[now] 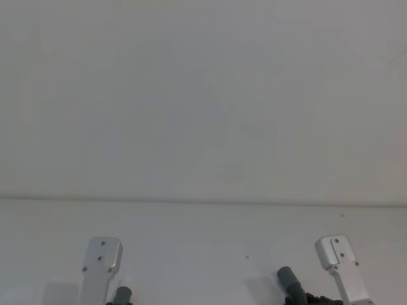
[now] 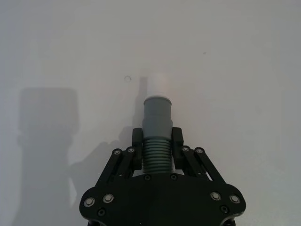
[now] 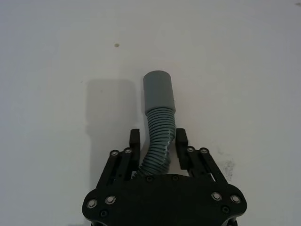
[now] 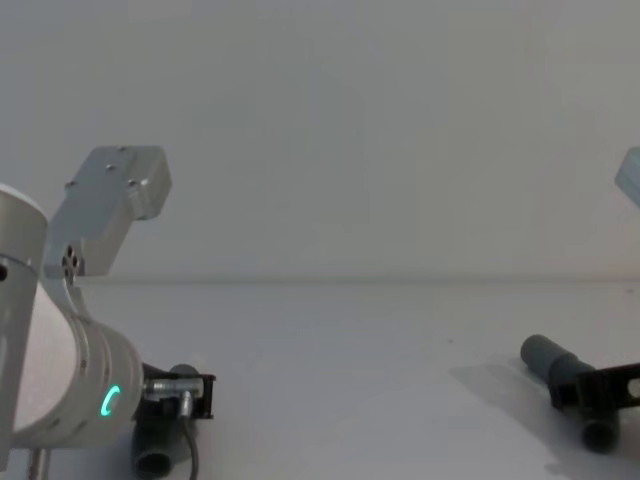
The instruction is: Use both hands to pick up one end of the pipe from the table, align the ends, and insert them.
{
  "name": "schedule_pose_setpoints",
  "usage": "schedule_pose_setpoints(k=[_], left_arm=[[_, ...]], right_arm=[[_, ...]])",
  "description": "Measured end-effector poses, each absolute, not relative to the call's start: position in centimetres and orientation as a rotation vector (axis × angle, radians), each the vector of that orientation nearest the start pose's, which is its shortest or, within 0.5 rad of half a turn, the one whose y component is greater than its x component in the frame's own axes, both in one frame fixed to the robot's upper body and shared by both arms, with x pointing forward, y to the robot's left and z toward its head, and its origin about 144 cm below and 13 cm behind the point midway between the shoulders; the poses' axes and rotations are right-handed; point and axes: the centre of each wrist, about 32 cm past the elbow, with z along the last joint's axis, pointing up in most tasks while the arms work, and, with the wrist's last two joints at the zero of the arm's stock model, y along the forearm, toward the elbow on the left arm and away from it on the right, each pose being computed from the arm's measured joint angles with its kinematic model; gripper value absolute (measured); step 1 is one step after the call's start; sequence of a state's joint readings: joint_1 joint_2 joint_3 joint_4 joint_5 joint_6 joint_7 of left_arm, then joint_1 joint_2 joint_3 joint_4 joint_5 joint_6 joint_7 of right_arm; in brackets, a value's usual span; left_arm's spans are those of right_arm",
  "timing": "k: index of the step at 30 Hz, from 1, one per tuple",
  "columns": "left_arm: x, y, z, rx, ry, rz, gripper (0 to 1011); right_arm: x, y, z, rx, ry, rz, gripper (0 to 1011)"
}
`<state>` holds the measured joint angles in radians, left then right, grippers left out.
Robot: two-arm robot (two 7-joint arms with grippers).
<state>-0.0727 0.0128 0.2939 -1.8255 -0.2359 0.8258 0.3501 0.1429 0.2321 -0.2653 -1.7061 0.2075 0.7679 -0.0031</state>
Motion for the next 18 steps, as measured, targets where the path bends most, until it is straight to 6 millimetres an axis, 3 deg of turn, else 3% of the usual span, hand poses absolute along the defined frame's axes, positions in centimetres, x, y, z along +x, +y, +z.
schedule_pose_setpoints(k=[6, 18], left_arm=[[45.19, 13.57, 123.66, 0.413, 0.413, 1.466, 327], [45.19, 13.57, 123.66, 0.413, 0.413, 1.466, 327]], right_arm=[[48.06, -20.36, 121.24, -0.518, 0.313, -1.273, 264], [48.07, -20.36, 121.21, -0.519, 0.314, -1.274, 185]])
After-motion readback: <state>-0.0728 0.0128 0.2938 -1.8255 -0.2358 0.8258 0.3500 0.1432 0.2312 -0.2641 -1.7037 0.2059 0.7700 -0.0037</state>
